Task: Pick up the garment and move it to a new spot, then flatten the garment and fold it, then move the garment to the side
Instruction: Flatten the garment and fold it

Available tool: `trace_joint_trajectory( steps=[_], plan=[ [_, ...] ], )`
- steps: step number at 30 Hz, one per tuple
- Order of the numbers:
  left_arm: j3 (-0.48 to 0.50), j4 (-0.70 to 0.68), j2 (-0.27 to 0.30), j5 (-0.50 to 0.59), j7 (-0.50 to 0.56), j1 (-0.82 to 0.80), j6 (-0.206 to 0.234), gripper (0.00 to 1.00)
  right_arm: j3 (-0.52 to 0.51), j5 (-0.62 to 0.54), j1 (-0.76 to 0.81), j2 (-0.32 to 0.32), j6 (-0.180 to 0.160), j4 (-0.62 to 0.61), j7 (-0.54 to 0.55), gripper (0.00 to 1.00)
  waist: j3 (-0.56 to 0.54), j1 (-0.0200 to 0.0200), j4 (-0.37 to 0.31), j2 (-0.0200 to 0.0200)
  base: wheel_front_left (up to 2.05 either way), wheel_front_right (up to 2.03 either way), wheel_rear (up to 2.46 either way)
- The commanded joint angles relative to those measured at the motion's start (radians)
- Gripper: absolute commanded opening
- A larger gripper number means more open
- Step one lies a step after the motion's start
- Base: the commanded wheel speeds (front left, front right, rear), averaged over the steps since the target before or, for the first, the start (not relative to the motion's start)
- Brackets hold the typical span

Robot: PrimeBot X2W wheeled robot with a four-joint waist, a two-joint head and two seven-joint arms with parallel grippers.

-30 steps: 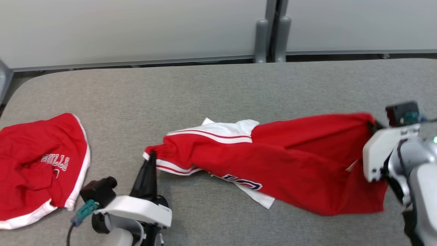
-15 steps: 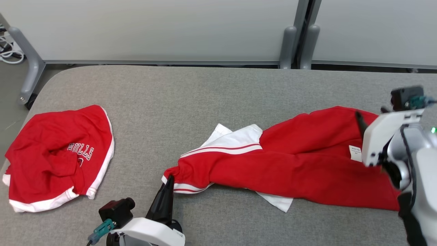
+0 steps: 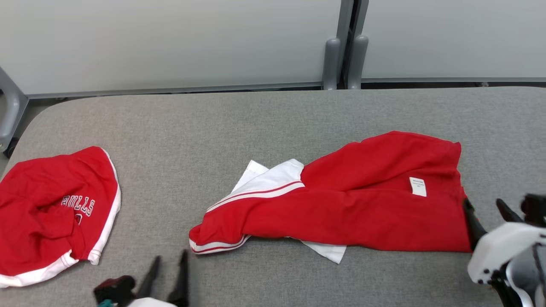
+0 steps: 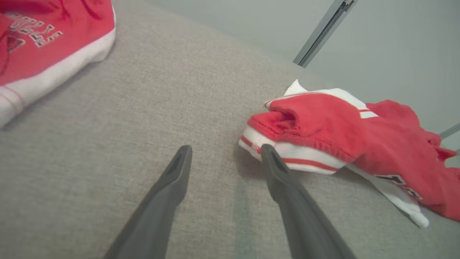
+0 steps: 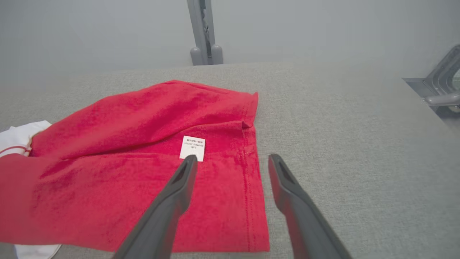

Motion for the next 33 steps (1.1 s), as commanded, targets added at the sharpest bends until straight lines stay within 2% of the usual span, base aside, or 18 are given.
trace_joint_trajectory(
  steps=[1,5,9,14,26,33],
  plan=[
    [0.029,-0.014,0.038,0.036,-0.008,0.014,0.036,1.00,-0.020,0.014,0.039,0.005,0.000,-0.036,-0.058,1.00,-0.012,0.0000,-0.010,0.0000,0.00,0.00,0.00],
    [0.065,-0.083,0.087,0.121,-0.014,0.021,0.081,1.00,-0.012,0.086,0.087,0.008,0.000,-0.033,-0.198,1.00,-0.025,0.0000,-0.026,0.0000,0.00,0.00,0.00],
    [0.071,-0.134,0.108,0.186,-0.014,0.000,0.078,1.00,0.034,0.112,0.092,0.008,0.000,0.000,-0.284,1.00,-0.029,0.0000,-0.039,0.0000,0.00,0.00,0.00],
    [0.015,-0.105,0.112,0.225,0.031,-0.086,0.042,1.00,0.091,0.120,0.066,0.006,0.000,0.056,-0.326,1.00,-0.035,0.0000,-0.058,0.0000,0.00,0.00,0.00],
    [-0.089,0.153,0.128,0.259,0.350,-0.447,-0.049,1.00,0.154,0.075,-0.030,0.007,0.000,0.054,-0.300,1.00,0.042,0.0000,-0.146,0.0000,0.00,0.00,0.00],
    [-0.101,0.301,0.098,0.222,0.498,-0.613,-0.095,1.00,0.191,0.065,-0.103,0.007,0.000,0.075,-0.289,1.00,0.115,0.0000,-0.195,0.0000,0.00,0.00,0.00]
  ],
)
